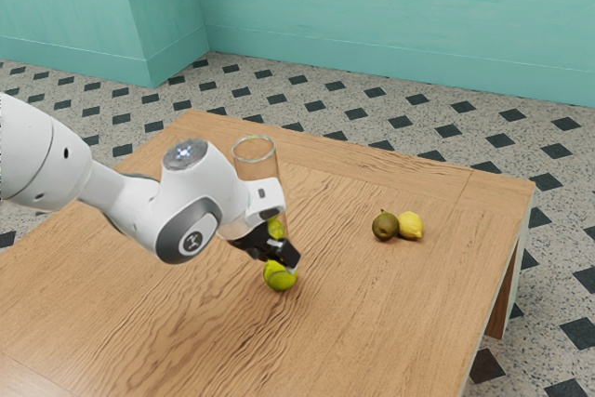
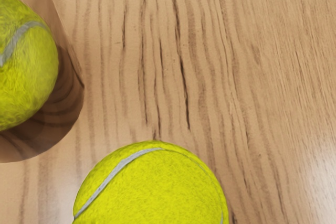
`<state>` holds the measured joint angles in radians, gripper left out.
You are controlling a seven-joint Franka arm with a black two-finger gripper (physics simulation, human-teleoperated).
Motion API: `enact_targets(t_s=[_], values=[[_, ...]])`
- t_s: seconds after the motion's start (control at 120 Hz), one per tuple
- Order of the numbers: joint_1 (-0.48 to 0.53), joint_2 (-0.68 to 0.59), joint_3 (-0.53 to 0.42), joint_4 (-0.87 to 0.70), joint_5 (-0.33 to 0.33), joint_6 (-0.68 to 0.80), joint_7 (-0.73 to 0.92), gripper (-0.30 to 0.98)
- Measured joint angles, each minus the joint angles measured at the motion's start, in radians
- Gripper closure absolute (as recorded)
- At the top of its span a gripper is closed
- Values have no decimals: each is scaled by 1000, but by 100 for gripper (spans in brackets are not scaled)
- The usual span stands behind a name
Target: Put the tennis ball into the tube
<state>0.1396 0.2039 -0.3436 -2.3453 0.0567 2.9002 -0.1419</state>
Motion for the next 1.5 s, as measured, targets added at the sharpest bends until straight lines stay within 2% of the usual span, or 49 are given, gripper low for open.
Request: enact_targets(t_s=[0.883, 1.1, 1.283, 1.408, 1.5], values=[[0, 140, 19, 69, 22, 27, 51, 0], [0, 150, 19, 75, 15, 27, 55, 19], [0, 147, 19, 74, 13, 26, 57, 29], [0, 123, 19, 66, 14, 24, 56, 35], [-6, 59, 16, 42, 14, 18, 55, 40]])
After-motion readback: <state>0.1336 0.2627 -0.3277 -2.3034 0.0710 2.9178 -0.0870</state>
